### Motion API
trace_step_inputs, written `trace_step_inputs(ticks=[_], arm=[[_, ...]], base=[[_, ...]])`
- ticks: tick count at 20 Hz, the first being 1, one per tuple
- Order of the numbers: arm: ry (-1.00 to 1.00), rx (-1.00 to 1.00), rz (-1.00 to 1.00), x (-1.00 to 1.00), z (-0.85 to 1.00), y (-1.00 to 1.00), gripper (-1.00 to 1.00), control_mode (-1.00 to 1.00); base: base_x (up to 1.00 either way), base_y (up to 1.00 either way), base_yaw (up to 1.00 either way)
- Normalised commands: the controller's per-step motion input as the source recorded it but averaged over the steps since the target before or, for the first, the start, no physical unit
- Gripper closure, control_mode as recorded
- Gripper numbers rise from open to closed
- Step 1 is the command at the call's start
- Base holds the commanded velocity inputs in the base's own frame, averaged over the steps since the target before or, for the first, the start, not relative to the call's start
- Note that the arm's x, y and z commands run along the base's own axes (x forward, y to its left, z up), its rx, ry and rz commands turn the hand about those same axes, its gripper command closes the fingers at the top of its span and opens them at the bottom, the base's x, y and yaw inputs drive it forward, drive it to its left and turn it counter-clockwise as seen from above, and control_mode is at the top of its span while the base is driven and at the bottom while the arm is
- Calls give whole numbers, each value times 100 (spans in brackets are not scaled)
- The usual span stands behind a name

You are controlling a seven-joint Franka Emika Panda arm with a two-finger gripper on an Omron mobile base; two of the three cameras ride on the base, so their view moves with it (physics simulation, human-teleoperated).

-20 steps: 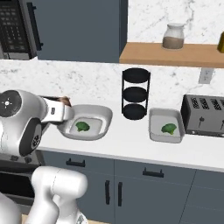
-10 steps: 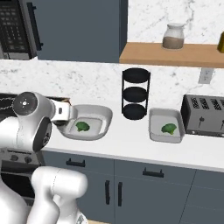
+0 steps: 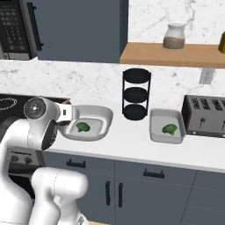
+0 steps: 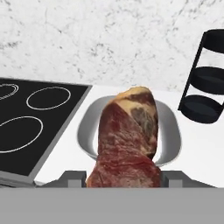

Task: Place one broccoli and one steak in each tupperware on the nearby counter, to pack two identical lunches.

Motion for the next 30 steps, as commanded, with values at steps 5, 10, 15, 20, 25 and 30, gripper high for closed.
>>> trace_step_inputs(ticks=[5,10,15,20,25,30], arm=[[3,0,0,18,-18,0,100,-100],[7,-4,0,38,-20,-11,100,-100],[0,-24,0,44,-23,0,100,-100],[0,-10,0,26,-44,-1,100,-100],[0,-2,0,14,-32,-5,100,-100],[-1,-7,0,20,-3,0,100,-100]], base=[[0,0,0],[0,0,0],[0,0,0],[0,0,0],[0,0,0],[0,0,0]])
